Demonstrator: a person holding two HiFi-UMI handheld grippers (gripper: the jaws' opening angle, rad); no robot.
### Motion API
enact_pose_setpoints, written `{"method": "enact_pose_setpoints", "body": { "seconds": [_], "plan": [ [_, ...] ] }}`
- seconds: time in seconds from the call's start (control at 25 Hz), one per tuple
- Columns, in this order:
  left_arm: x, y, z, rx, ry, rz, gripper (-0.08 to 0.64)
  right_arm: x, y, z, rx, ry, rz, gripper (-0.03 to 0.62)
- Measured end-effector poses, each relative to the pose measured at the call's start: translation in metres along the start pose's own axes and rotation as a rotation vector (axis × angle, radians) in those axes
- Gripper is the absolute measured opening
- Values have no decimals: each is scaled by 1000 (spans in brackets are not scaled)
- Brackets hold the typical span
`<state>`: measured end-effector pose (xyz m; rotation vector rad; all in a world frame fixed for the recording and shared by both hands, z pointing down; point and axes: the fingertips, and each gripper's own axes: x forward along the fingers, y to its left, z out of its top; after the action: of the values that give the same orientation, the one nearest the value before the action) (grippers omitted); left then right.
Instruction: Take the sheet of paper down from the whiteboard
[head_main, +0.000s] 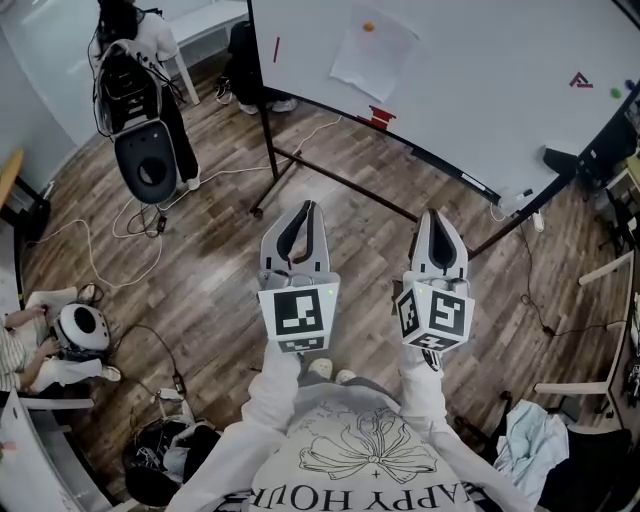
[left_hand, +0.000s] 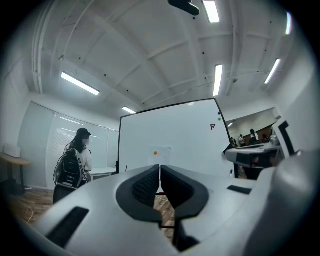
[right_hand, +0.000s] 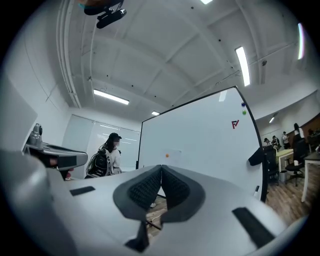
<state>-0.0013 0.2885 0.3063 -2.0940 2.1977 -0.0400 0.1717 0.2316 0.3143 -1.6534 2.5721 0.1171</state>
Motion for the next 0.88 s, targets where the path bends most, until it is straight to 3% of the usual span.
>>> {"method": "enact_pose_setpoints", "body": {
  "seconds": [0.28, 0.52, 0.88],
  "plan": [
    [21, 12, -19, 7, 22, -14, 9, 20, 6, -22, 13, 23, -8, 3],
    [20, 27, -18, -12, 31, -18, 9, 23, 23, -18, 6, 36, -11, 3],
    [89, 39, -37, -11, 53, -3, 9, 96, 10, -36, 16, 42, 5, 3]
  ]
}}
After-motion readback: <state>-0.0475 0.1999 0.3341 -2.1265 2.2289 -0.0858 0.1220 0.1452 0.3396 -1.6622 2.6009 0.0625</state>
